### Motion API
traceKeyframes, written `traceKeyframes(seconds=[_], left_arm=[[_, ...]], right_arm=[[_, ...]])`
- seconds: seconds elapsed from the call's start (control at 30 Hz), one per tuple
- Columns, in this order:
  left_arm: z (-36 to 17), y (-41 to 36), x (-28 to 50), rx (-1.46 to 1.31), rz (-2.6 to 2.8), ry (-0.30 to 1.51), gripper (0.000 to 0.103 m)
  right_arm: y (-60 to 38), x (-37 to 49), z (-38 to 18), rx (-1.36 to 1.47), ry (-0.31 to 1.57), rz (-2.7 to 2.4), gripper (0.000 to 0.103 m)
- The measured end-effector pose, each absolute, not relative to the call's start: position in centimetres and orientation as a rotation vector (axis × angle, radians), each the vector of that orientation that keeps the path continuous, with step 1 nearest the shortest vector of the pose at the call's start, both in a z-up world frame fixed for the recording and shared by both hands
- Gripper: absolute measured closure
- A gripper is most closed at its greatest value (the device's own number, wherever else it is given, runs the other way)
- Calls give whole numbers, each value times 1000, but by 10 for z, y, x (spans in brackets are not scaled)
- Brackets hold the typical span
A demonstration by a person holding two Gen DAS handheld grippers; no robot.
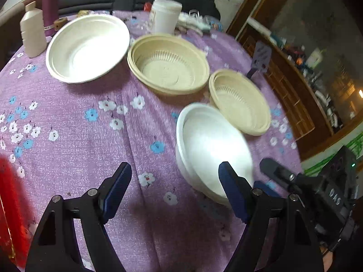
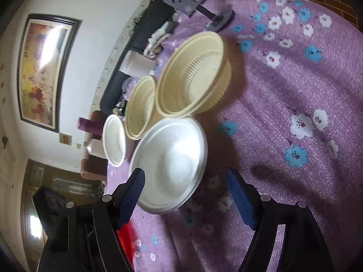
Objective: Organize plates and bowls
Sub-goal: 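Move both grippers to the white bowl rim and close on it, then lift the white bowl with both grippers and carry it over the stacked red plates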
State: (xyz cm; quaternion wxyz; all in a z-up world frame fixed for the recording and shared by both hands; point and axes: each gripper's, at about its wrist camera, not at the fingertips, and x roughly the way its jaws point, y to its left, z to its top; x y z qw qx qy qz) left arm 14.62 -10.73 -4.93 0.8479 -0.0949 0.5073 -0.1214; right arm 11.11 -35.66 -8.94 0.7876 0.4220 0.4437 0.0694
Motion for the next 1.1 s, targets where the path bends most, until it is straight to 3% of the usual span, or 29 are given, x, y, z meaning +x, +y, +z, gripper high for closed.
traceKeyframes(seconds=[0.1, 0.17, 0.27, 0.3, 0.33, 0.37, 0.4, 0.47, 1.1], left_arm=[[-53, -107, 152, -220, -256, 1090, 25], [-54, -108, 155, -222, -250, 1092, 31], [-54, -111, 156, -182, -222, 1061, 31], [-54, -111, 156, -180, -219, 1055, 31], [-55, -111, 156, -182, -216, 1053, 31], [-56, -112, 157, -181, -211, 1050, 33], [-56, -112, 157, -176, -208, 1046, 40], [-58, -119, 158, -105, -202, 1055, 93], [-38, -64, 125, -313, -287, 1096, 95]], right_arm=[[-358, 113, -94, 941, 951, 135, 31], [-359, 117, -99, 959, 965, 138, 32], [-356, 120, -104, 982, 989, 164, 40], [-355, 121, -105, 980, 994, 171, 48], [-354, 121, -105, 972, 999, 175, 64], [-352, 121, -104, 961, 1007, 169, 73], [-351, 122, -104, 945, 1018, 157, 87], [-349, 120, -104, 928, 1018, 142, 92], [-314, 82, -56, 808, 941, 210, 95]])
